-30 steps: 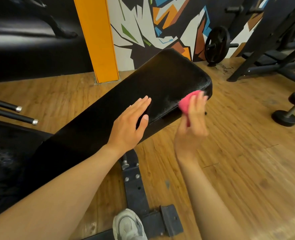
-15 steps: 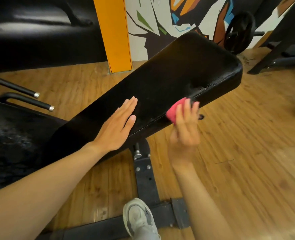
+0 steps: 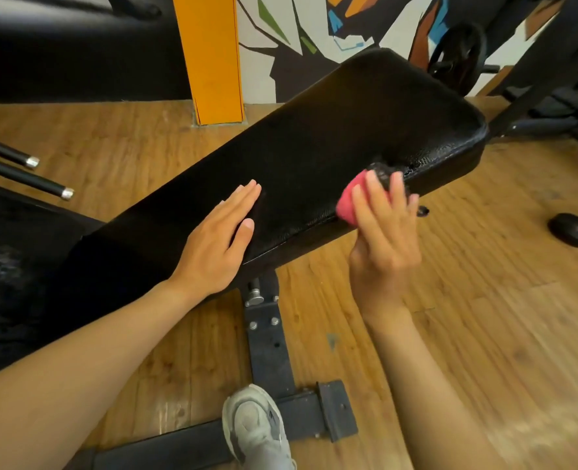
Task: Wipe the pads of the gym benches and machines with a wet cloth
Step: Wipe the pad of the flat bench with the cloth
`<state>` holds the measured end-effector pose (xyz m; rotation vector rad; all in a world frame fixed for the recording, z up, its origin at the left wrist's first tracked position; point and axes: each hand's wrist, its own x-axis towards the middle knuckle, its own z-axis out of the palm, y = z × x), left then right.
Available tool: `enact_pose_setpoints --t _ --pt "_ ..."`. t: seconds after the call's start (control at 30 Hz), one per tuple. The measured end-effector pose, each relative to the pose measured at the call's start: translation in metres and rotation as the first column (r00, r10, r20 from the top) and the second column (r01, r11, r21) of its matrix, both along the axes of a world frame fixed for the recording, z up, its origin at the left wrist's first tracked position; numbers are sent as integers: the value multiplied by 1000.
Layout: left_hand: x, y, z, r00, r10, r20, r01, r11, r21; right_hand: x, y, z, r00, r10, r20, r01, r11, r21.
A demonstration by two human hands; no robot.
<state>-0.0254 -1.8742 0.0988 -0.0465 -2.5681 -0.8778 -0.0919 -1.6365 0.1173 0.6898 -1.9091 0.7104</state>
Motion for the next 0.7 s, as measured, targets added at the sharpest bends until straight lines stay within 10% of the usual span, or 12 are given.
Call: enact_pose_setpoints --t 0.17,0.43,0.7 --pt "-1 -2 -2 1000 11 -12 -11 1000 9 -13 30 64 980 -93 176 103 993 -49" --pt "-1 -1 -3 1000 23 -9 -23 1000 6 13 14 86 952 129 278 -282 726 627" --pt "-1 -1 -3 1000 22 -13 -22 1000 -6 5 -5 113 964 -186 192 -4 709 705"
